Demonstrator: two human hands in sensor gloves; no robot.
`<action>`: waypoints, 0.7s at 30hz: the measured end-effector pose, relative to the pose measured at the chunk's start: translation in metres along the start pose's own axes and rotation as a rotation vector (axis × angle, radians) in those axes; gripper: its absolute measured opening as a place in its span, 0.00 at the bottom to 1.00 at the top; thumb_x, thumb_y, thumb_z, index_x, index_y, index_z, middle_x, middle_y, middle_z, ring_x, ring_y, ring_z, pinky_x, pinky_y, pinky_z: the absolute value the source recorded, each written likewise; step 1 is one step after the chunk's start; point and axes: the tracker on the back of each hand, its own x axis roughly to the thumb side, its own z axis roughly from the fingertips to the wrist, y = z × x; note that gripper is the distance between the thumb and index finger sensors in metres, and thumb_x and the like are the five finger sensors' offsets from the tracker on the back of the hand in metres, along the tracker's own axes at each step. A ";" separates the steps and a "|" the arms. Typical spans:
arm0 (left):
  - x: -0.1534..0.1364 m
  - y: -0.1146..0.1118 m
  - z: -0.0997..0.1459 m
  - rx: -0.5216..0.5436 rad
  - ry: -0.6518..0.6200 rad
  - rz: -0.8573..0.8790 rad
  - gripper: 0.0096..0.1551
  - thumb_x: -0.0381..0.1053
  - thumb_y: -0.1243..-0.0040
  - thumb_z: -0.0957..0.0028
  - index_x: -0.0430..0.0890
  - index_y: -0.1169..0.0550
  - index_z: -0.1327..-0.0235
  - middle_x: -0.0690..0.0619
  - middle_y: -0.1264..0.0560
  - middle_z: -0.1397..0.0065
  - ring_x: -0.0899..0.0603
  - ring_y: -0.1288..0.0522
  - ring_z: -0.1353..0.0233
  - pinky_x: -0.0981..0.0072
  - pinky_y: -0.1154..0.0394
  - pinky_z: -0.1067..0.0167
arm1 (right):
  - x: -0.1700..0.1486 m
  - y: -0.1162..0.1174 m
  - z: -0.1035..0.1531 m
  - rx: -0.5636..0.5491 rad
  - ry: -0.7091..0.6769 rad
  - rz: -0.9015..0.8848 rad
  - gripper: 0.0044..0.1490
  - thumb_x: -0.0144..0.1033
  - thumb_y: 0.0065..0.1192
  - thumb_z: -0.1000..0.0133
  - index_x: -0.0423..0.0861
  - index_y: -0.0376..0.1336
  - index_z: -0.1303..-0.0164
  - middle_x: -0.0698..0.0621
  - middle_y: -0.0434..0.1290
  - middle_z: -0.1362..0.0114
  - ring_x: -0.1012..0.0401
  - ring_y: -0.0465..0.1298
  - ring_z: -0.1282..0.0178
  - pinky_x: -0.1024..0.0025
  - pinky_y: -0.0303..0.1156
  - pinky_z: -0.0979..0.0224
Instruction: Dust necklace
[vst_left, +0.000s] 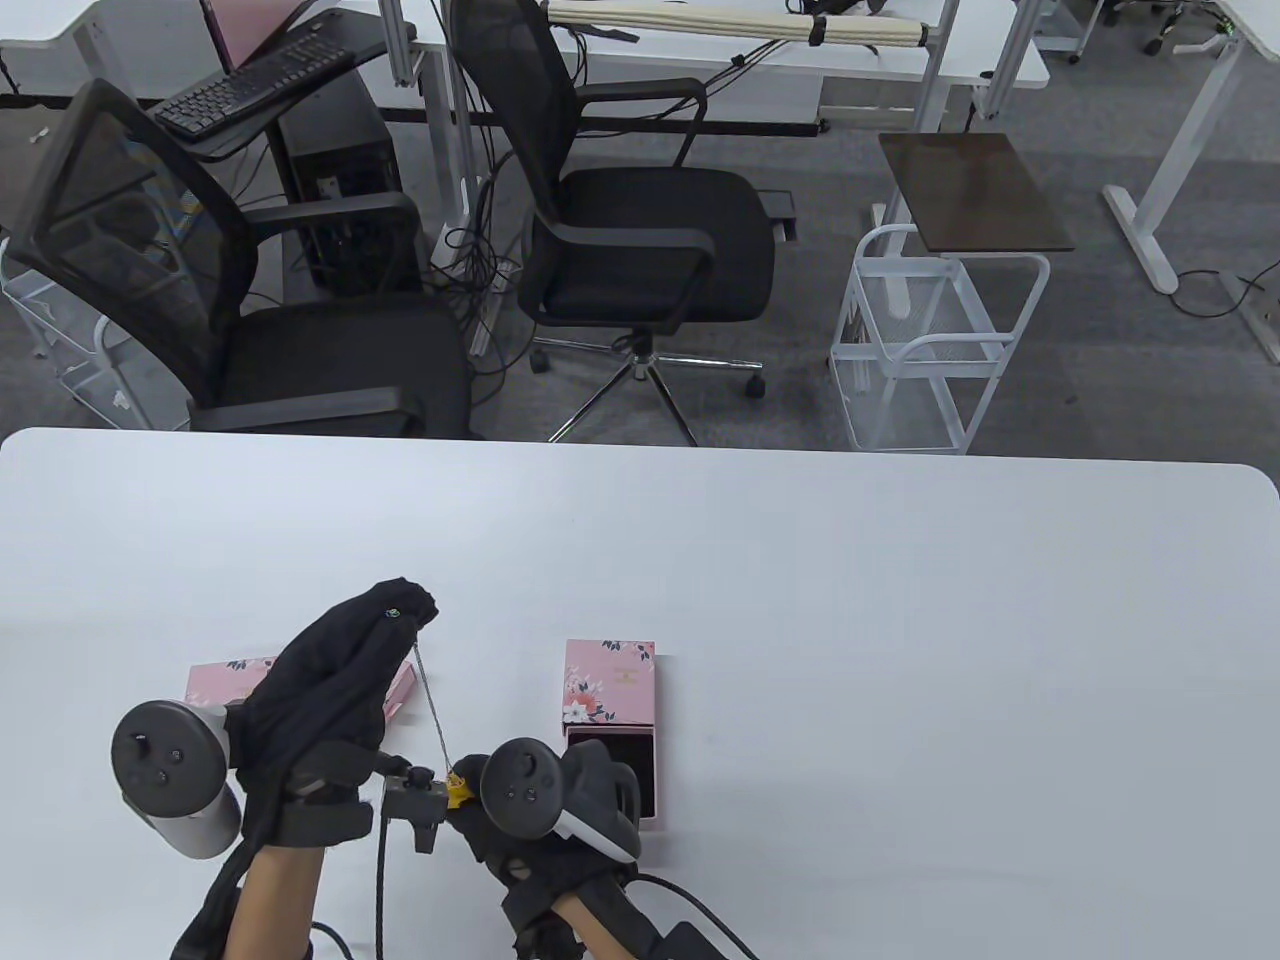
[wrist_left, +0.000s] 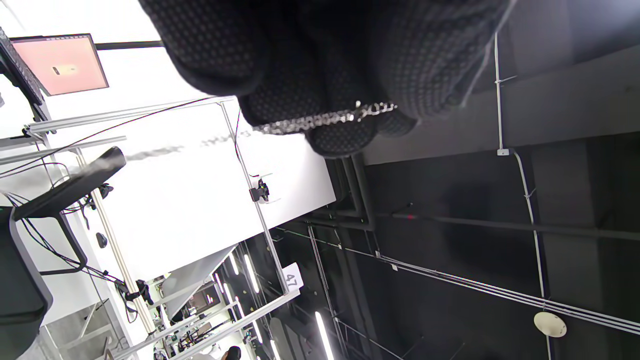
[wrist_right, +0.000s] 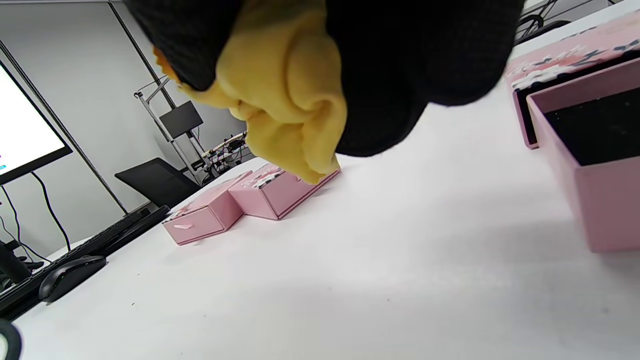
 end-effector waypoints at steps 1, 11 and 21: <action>-0.001 0.001 0.000 0.002 0.004 0.005 0.19 0.58 0.32 0.42 0.57 0.15 0.40 0.55 0.14 0.38 0.46 0.19 0.38 0.55 0.21 0.43 | 0.001 0.001 0.000 0.020 0.002 0.010 0.25 0.43 0.65 0.33 0.40 0.67 0.32 0.41 0.80 0.41 0.47 0.81 0.51 0.53 0.77 0.43; -0.002 0.002 0.000 0.011 0.010 -0.003 0.19 0.58 0.32 0.42 0.57 0.15 0.40 0.54 0.14 0.38 0.46 0.19 0.38 0.55 0.21 0.43 | -0.006 -0.037 0.000 0.101 0.035 0.154 0.26 0.44 0.65 0.33 0.41 0.67 0.31 0.41 0.79 0.40 0.47 0.81 0.50 0.53 0.76 0.42; -0.001 -0.010 0.001 -0.035 0.004 -0.004 0.19 0.58 0.32 0.42 0.56 0.15 0.40 0.54 0.14 0.38 0.46 0.19 0.38 0.55 0.21 0.43 | -0.101 -0.095 0.038 -0.158 0.374 0.256 0.29 0.44 0.64 0.32 0.40 0.65 0.27 0.39 0.77 0.35 0.44 0.79 0.45 0.50 0.74 0.39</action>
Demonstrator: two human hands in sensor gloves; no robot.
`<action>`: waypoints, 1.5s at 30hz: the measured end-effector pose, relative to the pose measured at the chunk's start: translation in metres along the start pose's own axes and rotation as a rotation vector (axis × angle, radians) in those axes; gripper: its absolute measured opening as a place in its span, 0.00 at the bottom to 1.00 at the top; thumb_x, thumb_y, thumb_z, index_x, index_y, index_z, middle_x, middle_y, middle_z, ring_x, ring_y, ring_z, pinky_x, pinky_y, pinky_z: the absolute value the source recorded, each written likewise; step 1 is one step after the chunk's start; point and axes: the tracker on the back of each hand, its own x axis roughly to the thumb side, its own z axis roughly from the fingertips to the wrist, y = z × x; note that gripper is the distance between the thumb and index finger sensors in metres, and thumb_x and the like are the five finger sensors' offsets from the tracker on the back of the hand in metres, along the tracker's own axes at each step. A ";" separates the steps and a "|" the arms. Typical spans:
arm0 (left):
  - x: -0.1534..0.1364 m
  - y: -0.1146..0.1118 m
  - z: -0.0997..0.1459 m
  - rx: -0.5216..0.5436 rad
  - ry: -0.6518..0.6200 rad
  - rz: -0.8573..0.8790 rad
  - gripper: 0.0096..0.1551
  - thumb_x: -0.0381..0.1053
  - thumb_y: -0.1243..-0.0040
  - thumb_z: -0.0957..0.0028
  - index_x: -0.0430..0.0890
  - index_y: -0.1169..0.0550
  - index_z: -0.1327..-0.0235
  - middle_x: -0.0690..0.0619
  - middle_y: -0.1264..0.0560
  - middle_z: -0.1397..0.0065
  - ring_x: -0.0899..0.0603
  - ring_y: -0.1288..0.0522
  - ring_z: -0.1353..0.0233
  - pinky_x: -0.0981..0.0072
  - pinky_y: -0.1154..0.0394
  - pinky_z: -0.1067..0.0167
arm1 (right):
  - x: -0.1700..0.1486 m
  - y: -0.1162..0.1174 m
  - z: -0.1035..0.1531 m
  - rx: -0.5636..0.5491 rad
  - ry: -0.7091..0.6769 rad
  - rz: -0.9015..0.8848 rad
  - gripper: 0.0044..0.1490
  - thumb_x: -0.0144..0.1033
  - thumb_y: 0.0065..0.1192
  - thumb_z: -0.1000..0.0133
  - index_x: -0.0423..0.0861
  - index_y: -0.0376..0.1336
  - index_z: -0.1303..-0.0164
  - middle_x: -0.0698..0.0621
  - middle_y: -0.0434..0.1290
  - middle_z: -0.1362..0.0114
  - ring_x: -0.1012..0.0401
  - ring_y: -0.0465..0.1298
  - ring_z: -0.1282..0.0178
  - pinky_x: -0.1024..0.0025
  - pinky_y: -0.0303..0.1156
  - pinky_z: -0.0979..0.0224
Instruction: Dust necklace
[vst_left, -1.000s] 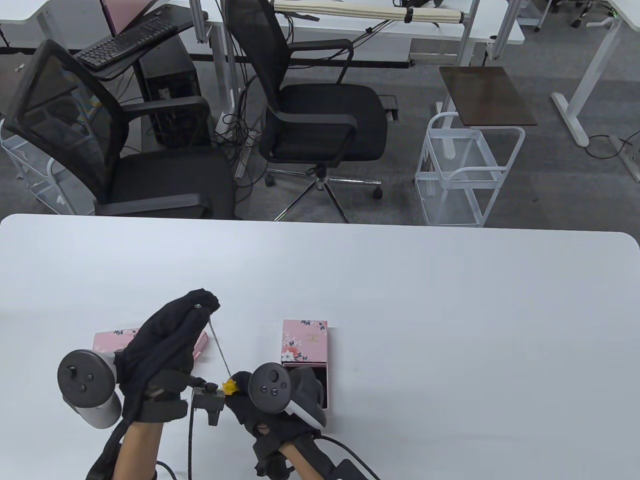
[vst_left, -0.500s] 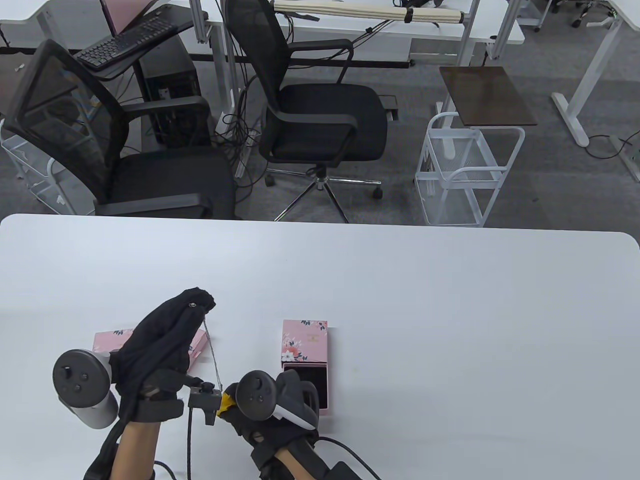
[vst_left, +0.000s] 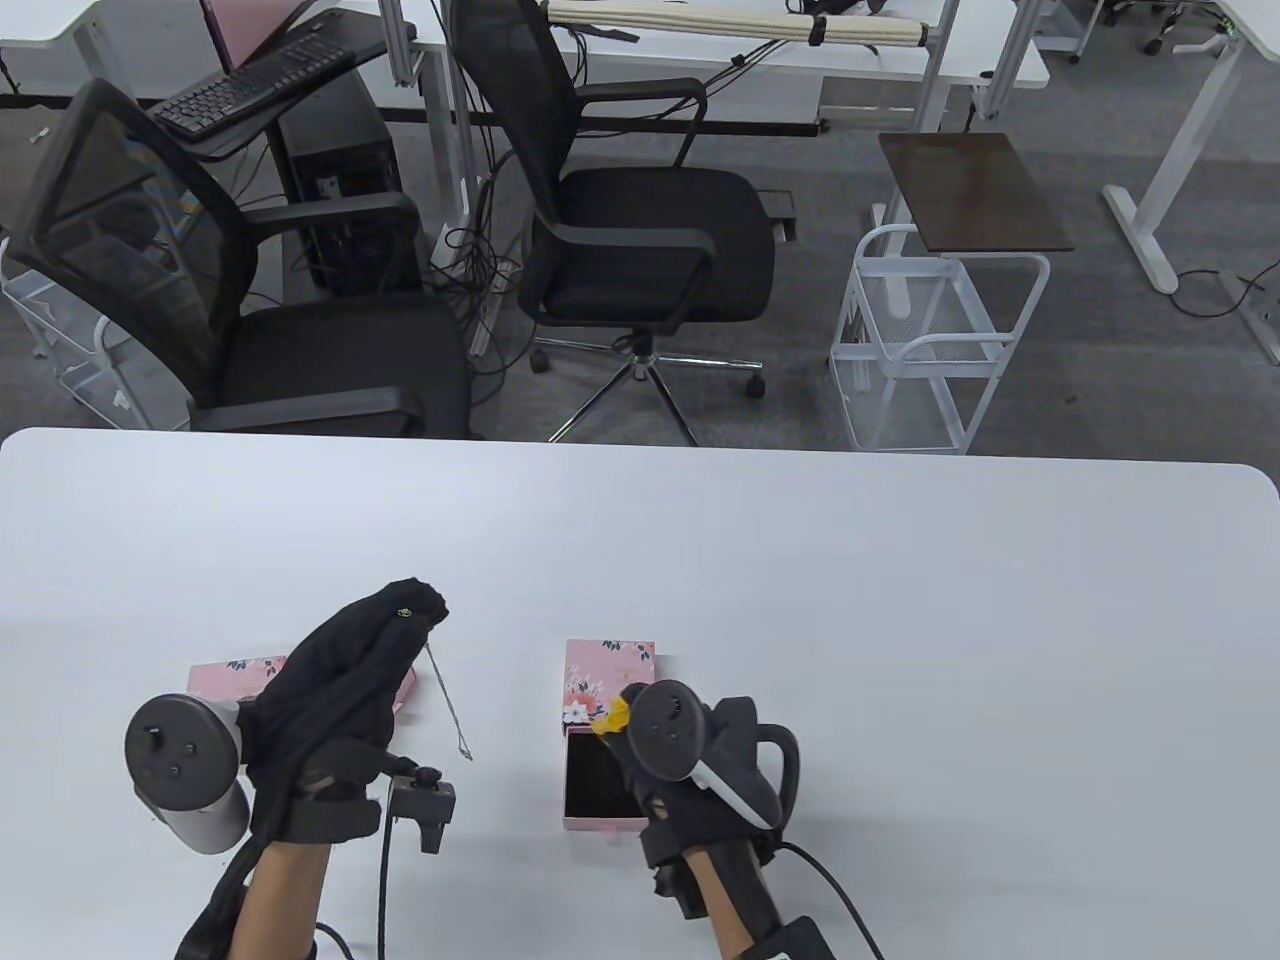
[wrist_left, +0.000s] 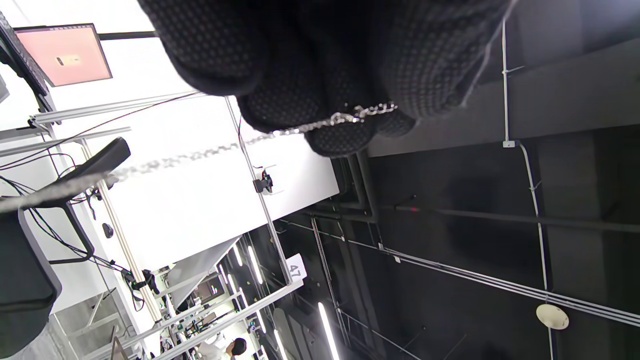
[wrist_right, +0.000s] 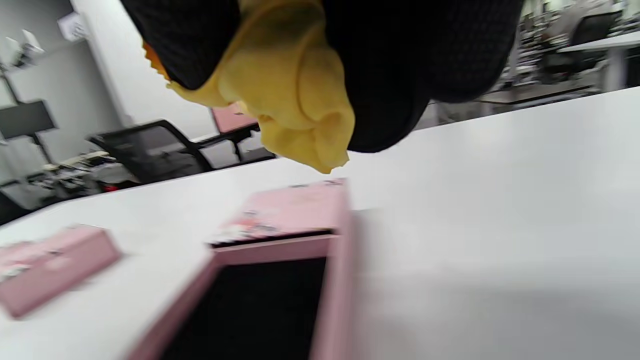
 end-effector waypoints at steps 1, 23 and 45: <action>0.001 -0.002 0.001 -0.005 -0.003 -0.005 0.19 0.58 0.32 0.42 0.56 0.15 0.40 0.54 0.14 0.38 0.46 0.19 0.38 0.55 0.21 0.43 | -0.016 0.005 -0.001 0.003 0.053 0.032 0.29 0.45 0.64 0.32 0.40 0.65 0.27 0.39 0.77 0.35 0.44 0.79 0.45 0.50 0.74 0.39; -0.003 -0.014 0.001 -0.057 -0.002 -0.034 0.19 0.58 0.31 0.42 0.56 0.15 0.40 0.54 0.14 0.38 0.45 0.19 0.38 0.54 0.21 0.42 | -0.072 0.004 0.010 0.197 0.144 -0.100 0.52 0.46 0.69 0.34 0.35 0.46 0.12 0.24 0.49 0.14 0.25 0.55 0.23 0.29 0.55 0.24; -0.005 -0.020 0.001 -0.096 -0.003 -0.027 0.19 0.58 0.31 0.42 0.57 0.15 0.41 0.54 0.14 0.37 0.45 0.20 0.36 0.54 0.21 0.41 | 0.081 -0.013 0.000 0.152 -0.463 -0.541 0.22 0.39 0.59 0.30 0.46 0.65 0.27 0.33 0.65 0.20 0.32 0.65 0.26 0.34 0.61 0.25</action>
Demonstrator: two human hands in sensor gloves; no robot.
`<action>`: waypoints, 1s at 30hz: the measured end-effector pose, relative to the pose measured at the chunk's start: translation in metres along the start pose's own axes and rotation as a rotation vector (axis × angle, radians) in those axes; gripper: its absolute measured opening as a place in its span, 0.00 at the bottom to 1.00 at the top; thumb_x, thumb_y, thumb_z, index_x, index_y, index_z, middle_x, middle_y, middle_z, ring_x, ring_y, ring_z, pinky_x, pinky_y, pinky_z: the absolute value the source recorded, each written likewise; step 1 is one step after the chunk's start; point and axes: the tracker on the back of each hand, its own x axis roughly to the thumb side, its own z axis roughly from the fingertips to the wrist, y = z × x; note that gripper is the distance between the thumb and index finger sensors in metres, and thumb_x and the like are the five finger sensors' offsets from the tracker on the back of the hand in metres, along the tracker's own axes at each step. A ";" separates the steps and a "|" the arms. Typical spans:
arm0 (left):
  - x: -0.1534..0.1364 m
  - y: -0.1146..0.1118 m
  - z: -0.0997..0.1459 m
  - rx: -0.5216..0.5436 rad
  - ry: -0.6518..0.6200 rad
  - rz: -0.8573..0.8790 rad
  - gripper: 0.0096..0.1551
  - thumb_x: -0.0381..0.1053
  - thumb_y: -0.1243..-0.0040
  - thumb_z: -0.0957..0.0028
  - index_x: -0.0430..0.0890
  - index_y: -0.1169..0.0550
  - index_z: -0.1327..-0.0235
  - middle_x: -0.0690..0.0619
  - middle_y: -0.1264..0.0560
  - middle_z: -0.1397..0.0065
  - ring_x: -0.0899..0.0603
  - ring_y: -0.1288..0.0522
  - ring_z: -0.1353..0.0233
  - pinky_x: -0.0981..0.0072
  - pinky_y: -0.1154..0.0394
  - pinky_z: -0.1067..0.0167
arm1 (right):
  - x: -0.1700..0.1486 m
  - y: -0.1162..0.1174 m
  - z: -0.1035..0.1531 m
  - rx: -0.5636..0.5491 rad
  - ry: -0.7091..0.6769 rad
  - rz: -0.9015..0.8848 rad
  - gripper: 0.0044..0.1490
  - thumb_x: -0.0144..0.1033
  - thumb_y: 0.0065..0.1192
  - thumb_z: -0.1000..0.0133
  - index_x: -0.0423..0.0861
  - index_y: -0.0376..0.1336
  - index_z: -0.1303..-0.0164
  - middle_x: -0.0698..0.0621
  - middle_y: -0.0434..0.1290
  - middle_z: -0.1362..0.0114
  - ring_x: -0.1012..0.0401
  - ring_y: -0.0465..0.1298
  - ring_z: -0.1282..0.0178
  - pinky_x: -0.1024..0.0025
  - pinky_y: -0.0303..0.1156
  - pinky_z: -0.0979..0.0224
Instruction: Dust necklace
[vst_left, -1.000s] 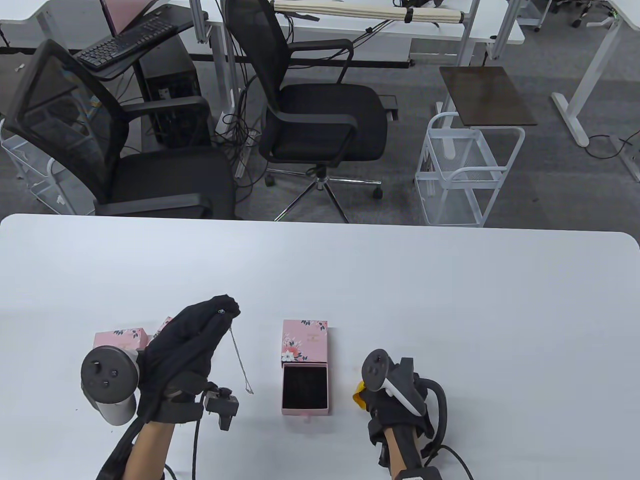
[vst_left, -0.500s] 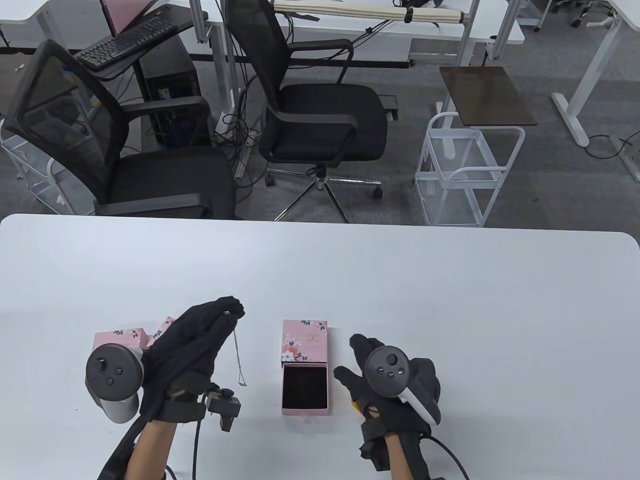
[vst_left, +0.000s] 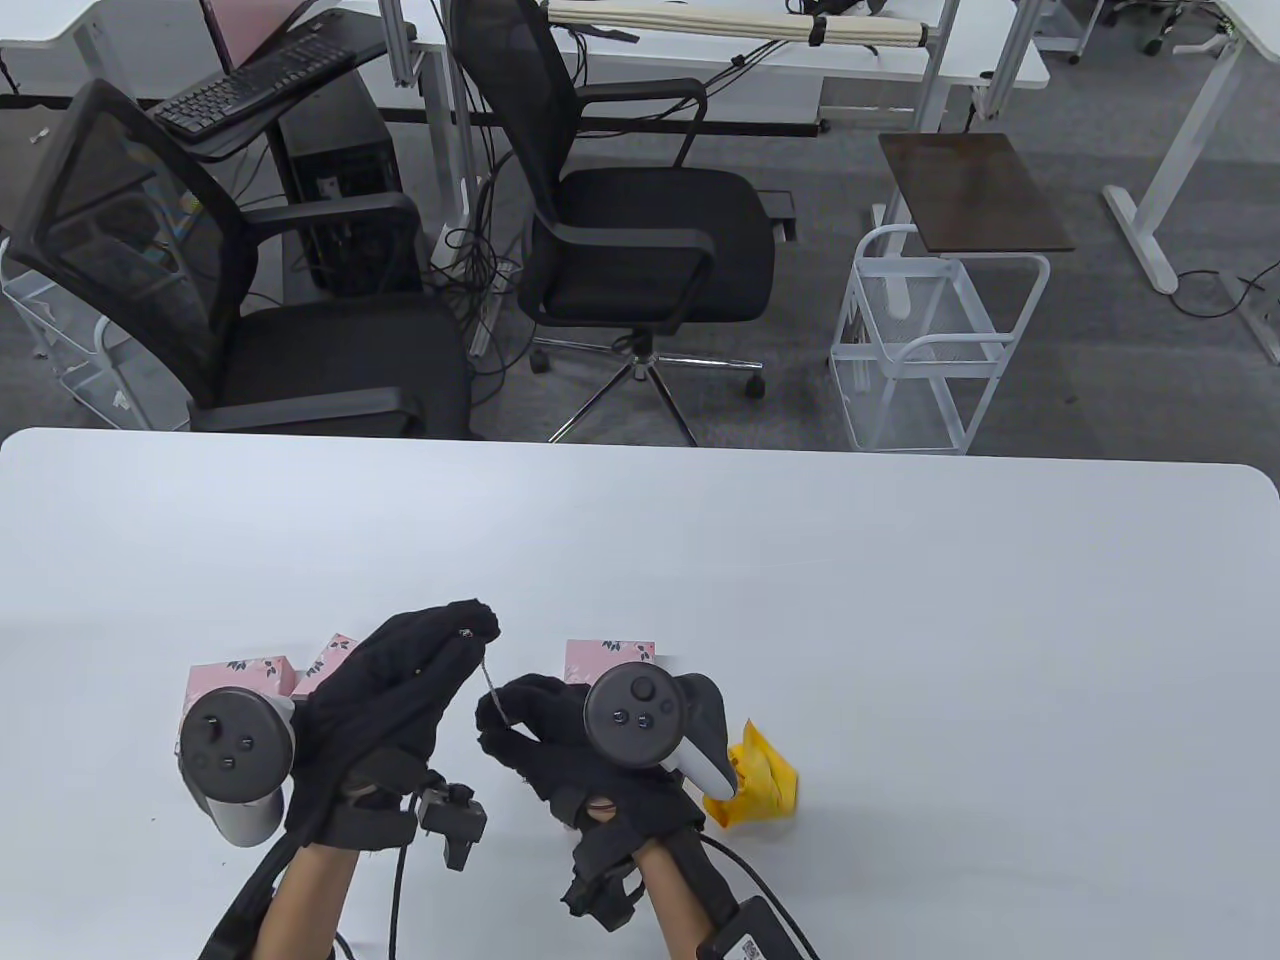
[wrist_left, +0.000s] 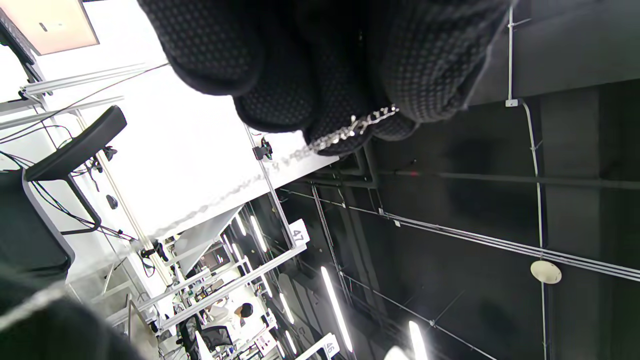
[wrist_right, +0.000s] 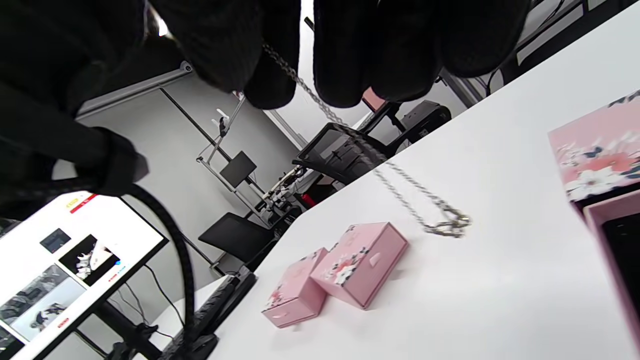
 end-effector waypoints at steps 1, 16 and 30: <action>-0.001 0.003 0.000 0.013 0.004 0.002 0.19 0.58 0.31 0.42 0.57 0.15 0.41 0.54 0.14 0.37 0.45 0.20 0.36 0.54 0.21 0.41 | -0.005 -0.006 0.002 -0.023 0.013 0.007 0.22 0.39 0.59 0.30 0.46 0.65 0.27 0.33 0.65 0.20 0.32 0.65 0.26 0.34 0.61 0.25; -0.018 0.038 -0.002 0.158 0.080 -0.006 0.19 0.58 0.31 0.42 0.57 0.15 0.41 0.54 0.14 0.38 0.45 0.20 0.37 0.54 0.21 0.42 | -0.045 -0.062 0.029 -0.207 0.105 -0.175 0.22 0.38 0.56 0.29 0.43 0.64 0.27 0.33 0.67 0.21 0.32 0.66 0.27 0.35 0.62 0.26; -0.041 0.028 -0.007 0.134 0.237 -0.253 0.19 0.57 0.31 0.41 0.54 0.14 0.41 0.52 0.13 0.40 0.44 0.19 0.40 0.54 0.20 0.45 | -0.050 -0.079 0.049 -0.558 0.190 -0.155 0.22 0.38 0.55 0.29 0.42 0.66 0.29 0.35 0.72 0.28 0.36 0.73 0.34 0.40 0.68 0.31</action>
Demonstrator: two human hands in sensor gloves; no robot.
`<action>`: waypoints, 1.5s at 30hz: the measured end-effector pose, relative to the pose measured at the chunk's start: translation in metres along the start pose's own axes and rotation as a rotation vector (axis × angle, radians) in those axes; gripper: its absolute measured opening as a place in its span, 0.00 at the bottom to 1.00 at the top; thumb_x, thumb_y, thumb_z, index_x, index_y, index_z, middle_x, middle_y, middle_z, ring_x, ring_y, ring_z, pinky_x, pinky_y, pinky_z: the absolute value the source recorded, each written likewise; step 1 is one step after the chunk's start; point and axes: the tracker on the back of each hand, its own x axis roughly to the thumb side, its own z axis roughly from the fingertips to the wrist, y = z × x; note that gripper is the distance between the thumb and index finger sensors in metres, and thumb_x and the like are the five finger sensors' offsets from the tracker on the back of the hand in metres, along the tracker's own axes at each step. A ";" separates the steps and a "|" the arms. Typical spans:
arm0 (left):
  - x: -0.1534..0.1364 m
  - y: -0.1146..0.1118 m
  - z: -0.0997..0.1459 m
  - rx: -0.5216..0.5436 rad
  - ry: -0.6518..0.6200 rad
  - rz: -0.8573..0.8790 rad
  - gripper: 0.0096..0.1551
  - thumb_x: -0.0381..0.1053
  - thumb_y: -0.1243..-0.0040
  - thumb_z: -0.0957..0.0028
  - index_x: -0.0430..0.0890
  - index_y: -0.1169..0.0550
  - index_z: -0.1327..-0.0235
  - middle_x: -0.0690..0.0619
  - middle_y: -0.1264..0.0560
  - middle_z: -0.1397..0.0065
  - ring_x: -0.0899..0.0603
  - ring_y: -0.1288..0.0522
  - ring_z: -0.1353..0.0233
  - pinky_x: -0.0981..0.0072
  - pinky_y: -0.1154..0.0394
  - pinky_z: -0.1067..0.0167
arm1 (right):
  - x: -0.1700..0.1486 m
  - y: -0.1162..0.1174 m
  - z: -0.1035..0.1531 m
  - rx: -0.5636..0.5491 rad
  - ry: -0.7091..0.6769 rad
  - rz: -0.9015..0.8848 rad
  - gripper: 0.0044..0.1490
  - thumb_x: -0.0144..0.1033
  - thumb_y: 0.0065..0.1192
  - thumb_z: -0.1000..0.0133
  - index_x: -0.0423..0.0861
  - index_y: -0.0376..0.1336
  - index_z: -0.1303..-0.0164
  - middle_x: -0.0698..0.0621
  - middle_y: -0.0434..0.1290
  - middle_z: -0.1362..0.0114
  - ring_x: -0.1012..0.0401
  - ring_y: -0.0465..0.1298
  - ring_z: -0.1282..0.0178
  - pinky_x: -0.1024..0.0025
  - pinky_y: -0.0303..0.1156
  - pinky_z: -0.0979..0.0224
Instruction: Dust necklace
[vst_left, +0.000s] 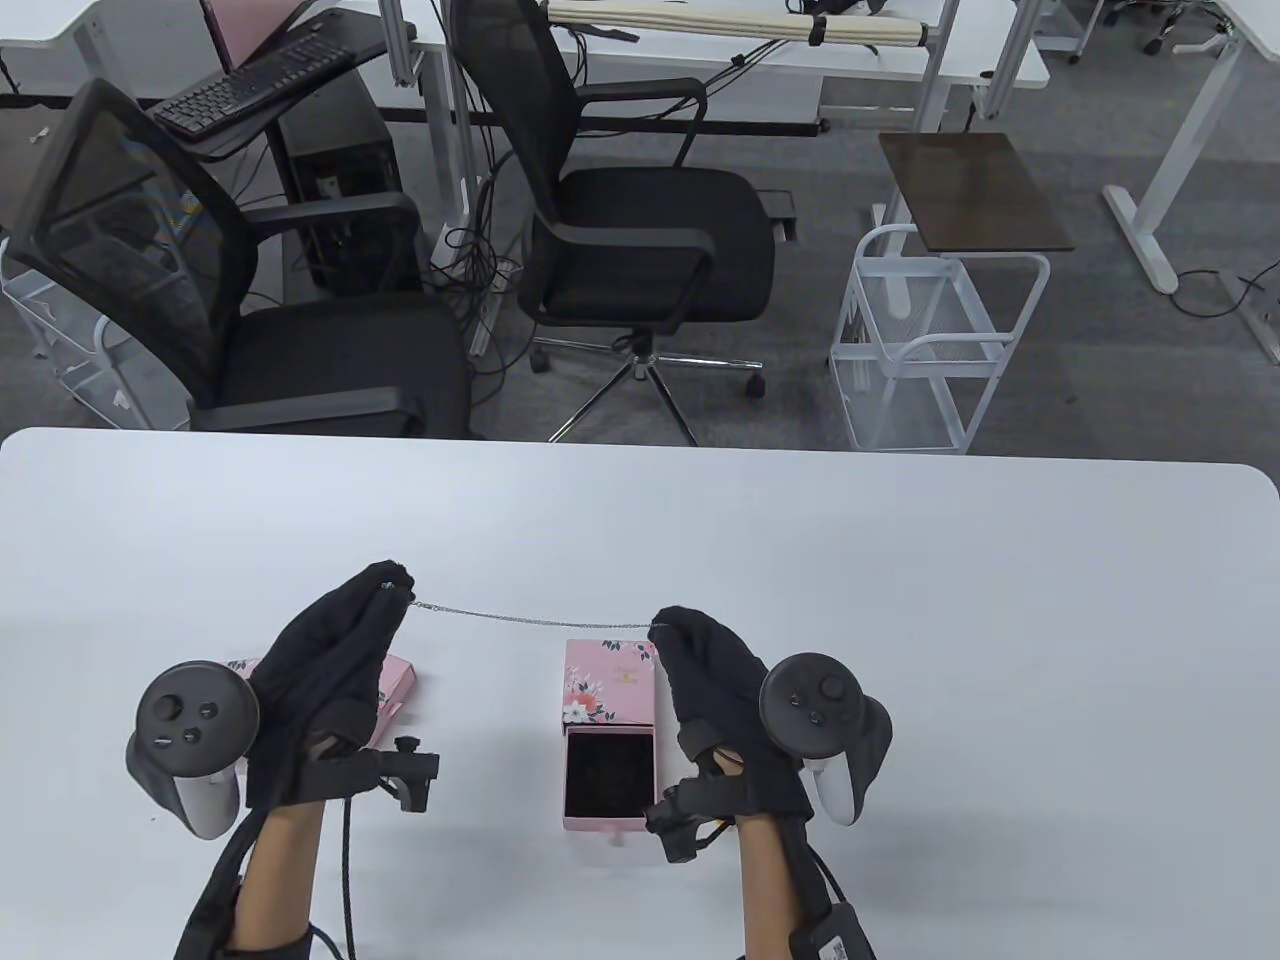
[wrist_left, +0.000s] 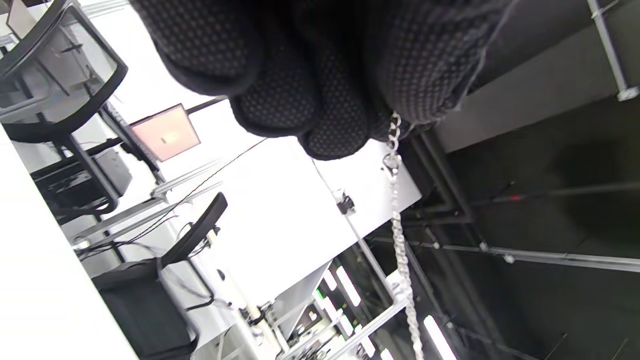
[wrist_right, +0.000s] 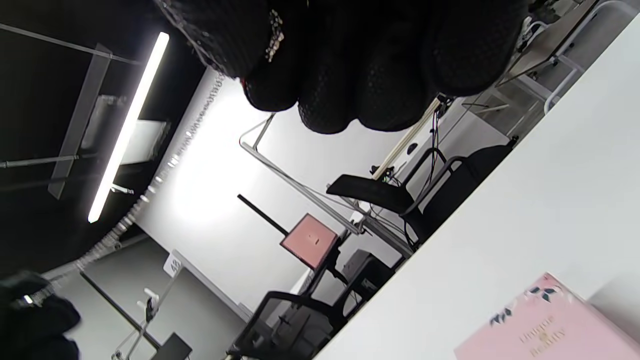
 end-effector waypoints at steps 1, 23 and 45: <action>-0.001 -0.003 -0.001 -0.022 0.005 -0.017 0.19 0.56 0.31 0.41 0.53 0.14 0.41 0.52 0.13 0.39 0.44 0.19 0.40 0.54 0.21 0.45 | 0.001 -0.001 0.000 -0.010 -0.003 -0.012 0.22 0.38 0.55 0.29 0.42 0.65 0.29 0.35 0.72 0.28 0.36 0.73 0.35 0.41 0.68 0.31; -0.010 -0.144 0.029 -0.776 0.035 -0.432 0.19 0.55 0.32 0.40 0.53 0.15 0.38 0.50 0.15 0.34 0.41 0.21 0.35 0.50 0.23 0.41 | 0.048 -0.006 0.020 -0.073 -0.218 -0.074 0.21 0.39 0.56 0.29 0.44 0.66 0.29 0.37 0.74 0.30 0.38 0.74 0.35 0.42 0.69 0.31; 0.040 -0.079 0.029 -0.467 -0.150 0.048 0.19 0.57 0.31 0.42 0.51 0.13 0.43 0.51 0.11 0.42 0.45 0.15 0.42 0.53 0.18 0.47 | 0.066 0.019 0.025 0.052 -0.329 0.144 0.22 0.41 0.57 0.29 0.47 0.65 0.27 0.34 0.66 0.21 0.34 0.66 0.26 0.36 0.62 0.26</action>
